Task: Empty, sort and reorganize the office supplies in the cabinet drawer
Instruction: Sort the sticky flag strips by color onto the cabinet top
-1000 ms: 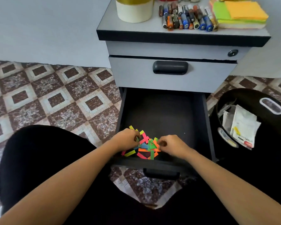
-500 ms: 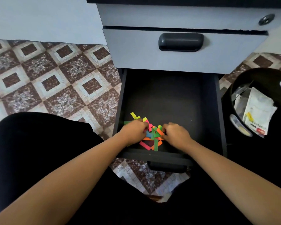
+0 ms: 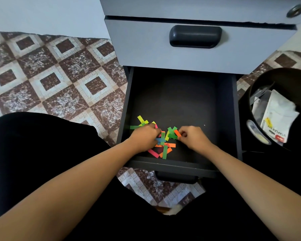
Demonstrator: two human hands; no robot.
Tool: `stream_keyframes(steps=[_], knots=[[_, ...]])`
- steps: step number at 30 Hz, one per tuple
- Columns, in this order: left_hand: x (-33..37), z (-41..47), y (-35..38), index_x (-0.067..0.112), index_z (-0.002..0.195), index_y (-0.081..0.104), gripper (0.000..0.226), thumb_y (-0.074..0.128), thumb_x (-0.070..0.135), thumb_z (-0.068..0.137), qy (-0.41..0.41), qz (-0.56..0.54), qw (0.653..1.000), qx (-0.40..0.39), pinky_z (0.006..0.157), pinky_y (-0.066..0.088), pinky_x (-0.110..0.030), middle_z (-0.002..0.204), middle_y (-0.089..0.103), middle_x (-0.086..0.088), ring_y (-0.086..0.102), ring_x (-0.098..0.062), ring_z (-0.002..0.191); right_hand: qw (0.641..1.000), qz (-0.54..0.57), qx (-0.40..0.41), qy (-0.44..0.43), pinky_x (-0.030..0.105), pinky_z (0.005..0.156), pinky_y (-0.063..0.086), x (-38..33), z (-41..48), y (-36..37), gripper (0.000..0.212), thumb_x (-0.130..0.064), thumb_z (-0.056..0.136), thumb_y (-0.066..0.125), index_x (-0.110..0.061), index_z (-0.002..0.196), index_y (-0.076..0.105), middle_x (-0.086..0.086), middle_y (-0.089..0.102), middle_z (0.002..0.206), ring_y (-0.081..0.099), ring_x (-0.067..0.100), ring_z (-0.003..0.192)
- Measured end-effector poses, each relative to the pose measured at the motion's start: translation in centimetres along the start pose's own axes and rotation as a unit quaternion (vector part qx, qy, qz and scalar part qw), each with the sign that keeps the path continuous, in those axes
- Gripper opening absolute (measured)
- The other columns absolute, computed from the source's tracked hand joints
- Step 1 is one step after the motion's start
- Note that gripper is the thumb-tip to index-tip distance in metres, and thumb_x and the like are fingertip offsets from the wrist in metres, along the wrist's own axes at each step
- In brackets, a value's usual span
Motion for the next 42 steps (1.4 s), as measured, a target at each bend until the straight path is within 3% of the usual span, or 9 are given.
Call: stream_keyframes(steps=[8, 13, 17, 22, 26, 31, 34, 40, 42], knots=[[-0.3, 0.4, -1.3, 0.010, 0.115, 0.055, 0.025, 0.046, 0.018, 0.093, -0.015, 0.009, 0.999, 0.049, 0.073, 0.040, -0.030, 0.115, 0.054, -0.007, 0.054, -0.023, 0.104, 0.998, -0.031, 0.053, -0.006, 0.027, 0.072, 0.045, 0.5, 0.1, -1.6, 0.023, -0.021, 0.096, 0.052, -0.013, 0.110, 0.069, 0.008, 0.063, 0.107, 0.057, 0.018, 0.084], [-1.4, 0.5, -2.4, 0.009, 0.112, 0.056, 0.023, 0.045, 0.015, 0.093, -0.056, -0.007, 0.995, 0.088, 0.074, 0.048, -0.035, 0.110, 0.054, -0.007, 0.056, -0.025, 0.101, 0.997, -0.012, -0.041, -0.072, 0.026, 0.088, 0.048, -1.7, -0.5, -0.5, 0.027, -0.018, 0.093, 0.057, -0.015, 0.119, 0.064, 0.002, 0.064, 0.111, 0.059, 0.014, 0.099], [-1.3, 0.2, -3.1, 0.010, 0.120, 0.050, 0.030, 0.046, 0.016, 0.091, -0.050, -0.010, 0.991, 0.125, 0.081, 0.050, -0.039, 0.117, 0.051, -0.010, 0.050, -0.027, 0.107, 0.984, -0.065, -0.099, -0.133, 0.032, 0.085, 0.052, -2.8, -1.6, 1.5, 0.025, -0.017, 0.090, 0.061, -0.017, 0.114, 0.067, 0.001, 0.067, 0.098, 0.062, 0.013, 0.088], [2.0, -0.3, -1.3, 0.012, 0.112, 0.059, 0.028, 0.046, 0.027, 0.093, 0.067, 0.065, 0.995, 0.042, 0.085, 0.042, -0.035, 0.113, 0.054, -0.008, 0.049, -0.024, 0.107, 0.982, -0.096, -0.080, -0.140, 0.033, 0.073, 0.050, -2.4, -1.7, 1.7, 0.021, -0.021, 0.089, 0.061, -0.021, 0.109, 0.067, 0.000, 0.066, 0.090, 0.059, 0.017, 0.082], [2.1, -0.5, 0.1, 0.017, 0.117, 0.061, 0.031, 0.043, 0.031, 0.096, 0.089, 0.107, 0.990, -0.013, 0.092, 0.039, -0.036, 0.117, 0.053, -0.007, 0.047, -0.023, 0.112, 0.979, -0.131, -0.051, -0.148, 0.027, 0.070, 0.043, -2.5, -1.6, 1.8, 0.026, -0.023, 0.090, 0.059, -0.018, 0.116, 0.061, 0.001, 0.062, 0.102, 0.057, 0.017, 0.093], [1.2, -0.1, 0.0, 0.019, 0.132, 0.047, 0.038, 0.045, 0.029, 0.096, 0.053, 0.104, 0.993, -0.004, 0.100, 0.037, -0.038, 0.128, 0.048, -0.007, 0.044, -0.025, 0.122, 0.976, -0.163, -0.049, -0.138, 0.028, 0.078, 0.043, -2.6, -1.4, 2.3, 0.025, -0.023, 0.092, 0.056, -0.015, 0.115, 0.059, 0.004, 0.054, 0.113, 0.054, 0.020, 0.104], [1.2, -0.1, 0.1, 0.012, 0.128, 0.050, 0.036, 0.045, 0.027, 0.095, 0.046, 0.121, 0.992, -0.005, 0.099, 0.037, -0.039, 0.127, 0.048, -0.009, 0.044, -0.025, 0.120, 0.976, -0.163, -0.052, -0.133, 0.031, 0.083, 0.045, -2.7, -1.4, 2.6, 0.021, -0.022, 0.092, 0.055, -0.011, 0.110, 0.059, 0.006, 0.052, 0.112, 0.053, 0.020, 0.103], [1.1, -0.4, 0.1, 0.008, 0.119, 0.051, 0.028, 0.042, 0.022, 0.096, 0.039, 0.084, 0.996, -0.009, 0.096, 0.037, -0.038, 0.120, 0.051, -0.010, 0.046, -0.026, 0.115, 0.978, -0.145, -0.061, -0.133, 0.032, 0.075, 0.046, -3.0, -1.6, 2.5, 0.004, -0.013, 0.090, 0.054, -0.013, 0.094, 0.054, 0.006, 0.057, 0.100, 0.055, 0.021, 0.090], [0.8, -0.4, 0.2, 0.009, 0.114, 0.053, 0.024, 0.042, 0.021, 0.096, 0.031, 0.077, 0.996, -0.013, 0.092, 0.038, -0.038, 0.115, 0.053, -0.009, 0.049, -0.026, 0.111, 0.985, -0.112, -0.069, -0.108, 0.035, 0.076, 0.050, -2.5, -1.4, 2.2, 0.007, -0.010, 0.089, 0.054, -0.015, 0.094, 0.053, 0.006, 0.061, 0.098, 0.057, 0.021, 0.086]])
Point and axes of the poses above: each hand's wrist, its own z-axis towards the middle knuckle, its own y-axis out of the palm, x = y × z, the point moved 9 cm from there along z, towards the middle knuckle
